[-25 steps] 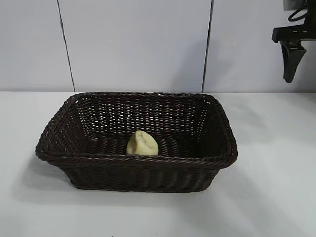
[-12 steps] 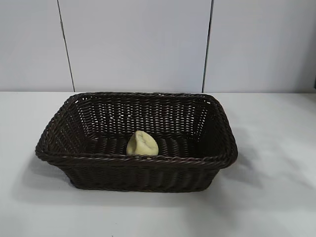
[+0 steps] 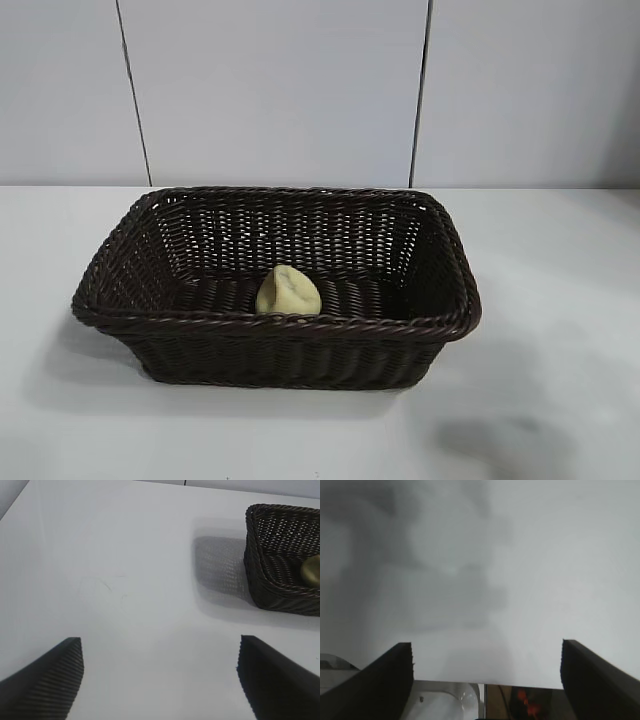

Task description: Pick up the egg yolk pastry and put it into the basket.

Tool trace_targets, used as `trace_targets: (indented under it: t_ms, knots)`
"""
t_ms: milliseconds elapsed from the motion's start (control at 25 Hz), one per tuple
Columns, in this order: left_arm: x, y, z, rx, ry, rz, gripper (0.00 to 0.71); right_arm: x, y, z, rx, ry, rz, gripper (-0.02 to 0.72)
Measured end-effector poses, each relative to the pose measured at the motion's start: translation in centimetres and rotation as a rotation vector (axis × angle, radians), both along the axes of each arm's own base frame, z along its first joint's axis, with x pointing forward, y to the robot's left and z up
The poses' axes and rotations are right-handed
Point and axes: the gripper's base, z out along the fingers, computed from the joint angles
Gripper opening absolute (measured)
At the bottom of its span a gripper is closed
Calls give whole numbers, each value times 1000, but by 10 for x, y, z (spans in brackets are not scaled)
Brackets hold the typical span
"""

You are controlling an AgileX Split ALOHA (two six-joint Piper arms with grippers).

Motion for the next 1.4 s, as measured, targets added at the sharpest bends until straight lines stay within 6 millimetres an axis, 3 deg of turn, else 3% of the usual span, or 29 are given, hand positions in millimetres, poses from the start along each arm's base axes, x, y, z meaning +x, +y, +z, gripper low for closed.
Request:
trace_targets:
  t_ms: [280,840,1400]
  knots:
    - [0,0,0,0,0,0,606,-53,0,12,10,-207,5,579]
    - [0,0,0,0,0,0,606,-123,-1,26,25,-660,4,579]
    - [0,0,0,0,0,0,606,-128,-1,25,29,-681,2,579]
